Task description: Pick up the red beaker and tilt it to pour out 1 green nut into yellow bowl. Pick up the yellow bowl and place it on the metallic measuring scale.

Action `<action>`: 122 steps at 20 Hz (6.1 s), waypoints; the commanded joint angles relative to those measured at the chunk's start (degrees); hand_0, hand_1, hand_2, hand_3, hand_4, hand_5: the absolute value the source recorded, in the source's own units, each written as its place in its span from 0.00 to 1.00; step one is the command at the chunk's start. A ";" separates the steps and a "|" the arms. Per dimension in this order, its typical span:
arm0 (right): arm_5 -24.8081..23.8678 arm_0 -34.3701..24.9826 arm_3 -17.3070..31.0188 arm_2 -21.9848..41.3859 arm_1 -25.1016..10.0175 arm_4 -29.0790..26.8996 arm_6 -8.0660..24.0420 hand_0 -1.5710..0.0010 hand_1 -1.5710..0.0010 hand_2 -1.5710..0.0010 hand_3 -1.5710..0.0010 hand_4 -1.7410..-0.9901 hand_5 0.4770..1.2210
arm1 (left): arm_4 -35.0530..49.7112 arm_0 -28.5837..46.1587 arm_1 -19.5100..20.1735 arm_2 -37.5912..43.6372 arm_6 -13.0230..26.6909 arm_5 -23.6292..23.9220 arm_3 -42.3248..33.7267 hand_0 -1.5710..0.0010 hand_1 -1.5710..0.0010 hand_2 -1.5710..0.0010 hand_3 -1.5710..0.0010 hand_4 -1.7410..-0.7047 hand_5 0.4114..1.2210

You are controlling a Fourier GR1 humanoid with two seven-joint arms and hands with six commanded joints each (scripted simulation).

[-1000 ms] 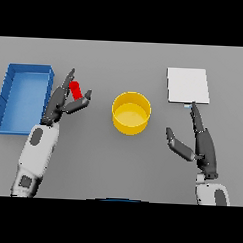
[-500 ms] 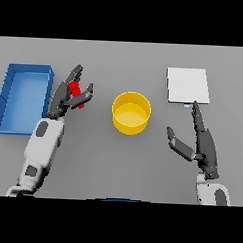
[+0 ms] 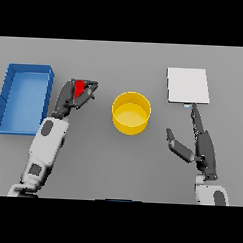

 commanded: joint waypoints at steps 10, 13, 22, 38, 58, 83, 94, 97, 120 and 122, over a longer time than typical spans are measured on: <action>-0.68 -0.13 0.35 -0.08 -0.44 1.10 -0.70 1.00 1.00 1.00 1.00 0.64 0.24 | 2.59 0.04 1.53 -1.92 1.89 2.68 -9.40 0.01 0.01 0.01 0.02 0.02 0.87; -0.45 -0.96 0.39 -0.30 -0.80 1.00 0.14 1.00 1.00 1.00 1.00 0.65 0.25 | -2.22 -1.21 4.16 -7.38 7.49 1.53 -12.65 0.01 0.01 0.01 0.01 0.01 0.88; -0.01 -0.64 -0.82 -0.17 -1.37 1.21 1.55 1.00 1.00 1.00 1.00 0.65 0.27 | -12.94 -2.34 8.65 -19.50 19.47 -0.28 -18.24 0.00 0.00 0.00 0.00 0.01 0.87; 0.19 1.35 -1.03 0.27 0.60 -0.17 0.40 1.00 1.00 1.00 1.00 0.60 0.28 | -38.67 -20.39 16.99 -45.56 24.52 -15.18 -13.10 0.00 0.00 0.00 0.16 0.04 0.99; -2.51 0.54 -0.25 -0.03 1.42 1.95 1.38 1.00 1.00 1.00 1.00 0.67 0.14 | -53.39 -38.81 14.25 -70.86 12.78 -24.95 -0.66 0.00 0.00 0.00 0.00 0.00 1.00; -0.58 -1.23 1.86 -0.67 1.37 -1.14 -1.15 1.00 1.00 1.00 1.00 0.69 0.15 | -29.71 -57.73 26.31 -48.97 17.53 -16.27 22.22 0.00 0.00 0.01 0.13 0.01 1.00; 0.39 -1.94 3.43 -0.54 -0.46 -0.46 -2.41 1.00 1.00 1.00 1.00 0.70 0.18 | -0.51 -29.36 41.17 -30.35 30.76 3.62 5.14 0.00 0.00 0.00 0.08 0.00 1.00; 0.50 -1.79 2.75 -0.22 -1.16 0.33 -2.44 1.00 1.00 1.00 1.00 0.70 0.22 | 3.91 -20.09 42.98 -29.54 38.20 9.58 -4.52 0.00 0.00 0.00 0.07 0.00 1.00; -0.19 -0.17 1.79 0.94 -0.71 1.80 -2.88 1.00 1.00 1.00 1.00 0.74 0.26 | 20.45 2.18 51.46 -38.48 45.91 11.12 -25.49 0.62 0.69 0.69 0.71 0.80 0.39; 0.25 0.06 1.73 0.71 -0.85 1.09 -3.07 1.00 1.00 1.00 1.00 0.74 0.26 | 21.60 2.30 52.30 -38.05 45.28 9.29 -25.74 0.76 0.80 0.80 0.81 0.86 0.35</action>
